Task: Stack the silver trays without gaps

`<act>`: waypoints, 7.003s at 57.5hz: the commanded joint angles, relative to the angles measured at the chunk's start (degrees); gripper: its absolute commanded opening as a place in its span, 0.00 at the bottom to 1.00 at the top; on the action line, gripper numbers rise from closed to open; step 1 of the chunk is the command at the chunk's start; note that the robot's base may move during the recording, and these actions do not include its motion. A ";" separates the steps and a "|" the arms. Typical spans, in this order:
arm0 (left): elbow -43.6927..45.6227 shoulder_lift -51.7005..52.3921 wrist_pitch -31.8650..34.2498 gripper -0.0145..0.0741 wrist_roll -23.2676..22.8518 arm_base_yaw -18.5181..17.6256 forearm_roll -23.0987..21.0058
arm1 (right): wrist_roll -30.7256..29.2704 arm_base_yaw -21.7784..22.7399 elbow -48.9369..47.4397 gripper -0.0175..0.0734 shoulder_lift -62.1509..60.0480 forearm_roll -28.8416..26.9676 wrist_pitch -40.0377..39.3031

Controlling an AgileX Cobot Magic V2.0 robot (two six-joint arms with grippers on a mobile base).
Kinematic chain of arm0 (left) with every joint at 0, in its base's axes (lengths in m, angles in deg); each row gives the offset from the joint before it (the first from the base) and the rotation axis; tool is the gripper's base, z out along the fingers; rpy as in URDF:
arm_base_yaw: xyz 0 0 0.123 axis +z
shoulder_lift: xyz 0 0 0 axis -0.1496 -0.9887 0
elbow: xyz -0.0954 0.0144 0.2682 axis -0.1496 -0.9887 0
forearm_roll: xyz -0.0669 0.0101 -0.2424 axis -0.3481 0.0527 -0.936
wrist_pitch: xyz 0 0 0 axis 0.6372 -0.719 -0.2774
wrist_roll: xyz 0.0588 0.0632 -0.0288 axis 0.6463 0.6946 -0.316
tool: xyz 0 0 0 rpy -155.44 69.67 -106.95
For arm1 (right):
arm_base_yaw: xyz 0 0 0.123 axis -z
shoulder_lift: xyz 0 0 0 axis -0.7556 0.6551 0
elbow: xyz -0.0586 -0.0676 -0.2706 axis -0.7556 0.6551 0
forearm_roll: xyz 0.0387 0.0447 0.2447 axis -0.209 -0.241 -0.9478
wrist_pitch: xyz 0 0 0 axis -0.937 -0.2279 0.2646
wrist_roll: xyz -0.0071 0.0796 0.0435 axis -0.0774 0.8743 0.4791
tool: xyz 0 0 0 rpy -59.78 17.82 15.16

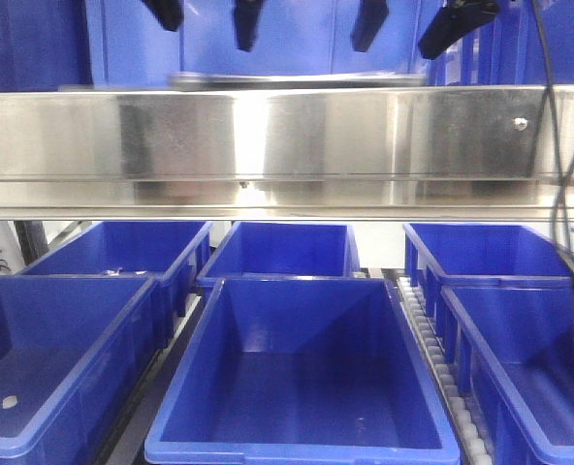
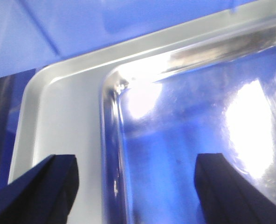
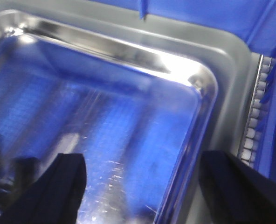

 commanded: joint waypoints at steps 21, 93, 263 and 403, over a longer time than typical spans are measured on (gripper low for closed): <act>6.13 5.71 5.67 0.27 -0.01 -0.19 3.57 | -0.62 0.07 -0.72 0.21 -9.66 1.48 -11.15; -6.61 15.76 25.84 0.17 0.01 -0.21 8.87 | -0.62 -0.31 49.27 0.11 -52.16 7.51 -42.84; -23.45 31.80 38.58 0.16 0.01 -0.21 7.13 | -0.62 4.09 58.02 0.11 -90.93 9.00 -23.93; -23.45 31.81 38.69 0.16 0.01 -0.21 7.13 | -0.62 10.31 100.54 0.11 -108.22 9.46 -48.67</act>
